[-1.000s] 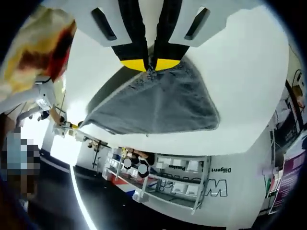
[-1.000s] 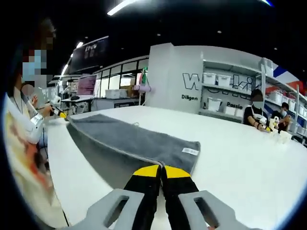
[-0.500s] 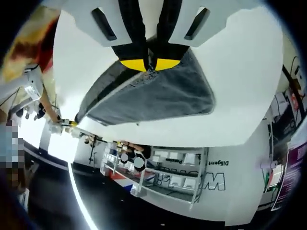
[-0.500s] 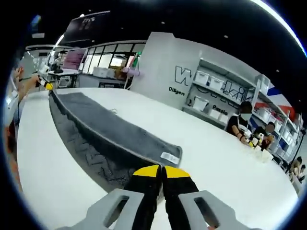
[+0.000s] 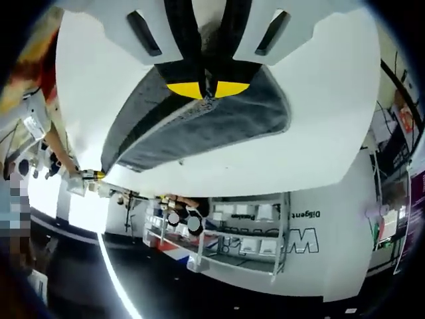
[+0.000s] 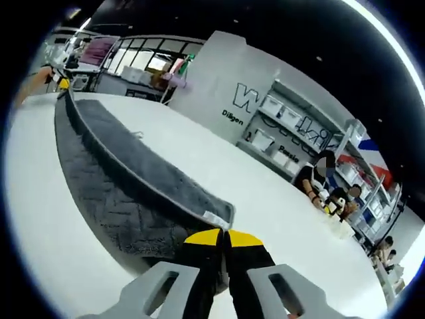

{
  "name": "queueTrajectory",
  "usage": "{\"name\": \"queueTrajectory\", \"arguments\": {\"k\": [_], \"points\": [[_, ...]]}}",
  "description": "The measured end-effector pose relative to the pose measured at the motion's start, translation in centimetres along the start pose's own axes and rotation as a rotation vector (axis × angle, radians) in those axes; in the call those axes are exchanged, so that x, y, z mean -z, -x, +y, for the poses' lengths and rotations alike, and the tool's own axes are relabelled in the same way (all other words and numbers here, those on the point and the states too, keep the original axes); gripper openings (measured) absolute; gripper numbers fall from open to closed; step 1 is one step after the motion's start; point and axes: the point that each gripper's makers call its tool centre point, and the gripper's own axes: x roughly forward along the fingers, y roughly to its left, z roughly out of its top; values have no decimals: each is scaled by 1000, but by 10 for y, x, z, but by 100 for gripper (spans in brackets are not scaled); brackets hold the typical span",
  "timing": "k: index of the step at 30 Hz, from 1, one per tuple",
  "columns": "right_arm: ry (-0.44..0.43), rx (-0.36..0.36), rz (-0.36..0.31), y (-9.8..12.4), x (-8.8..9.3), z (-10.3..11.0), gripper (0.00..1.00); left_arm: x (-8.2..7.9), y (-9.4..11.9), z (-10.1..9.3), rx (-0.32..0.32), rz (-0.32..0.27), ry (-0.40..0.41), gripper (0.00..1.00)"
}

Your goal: Fold the towel on the table until its edges align and the towel forms a compact rectangular stack.

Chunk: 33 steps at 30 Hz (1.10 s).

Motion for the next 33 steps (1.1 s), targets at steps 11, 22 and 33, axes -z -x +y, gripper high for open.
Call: {"name": "queueTrajectory", "arguments": {"k": [11,22,33], "points": [[25,40,18,-26,-8,-8,0,-16,-17,19,2,-10,-32,4],[50,78,1,-44,-30,-22,0,-32,-35,37,-27,11,-85,4],[96,119,-15,-66,-56,-36,0,-50,-44,55,-57,3,-124,4]]}}
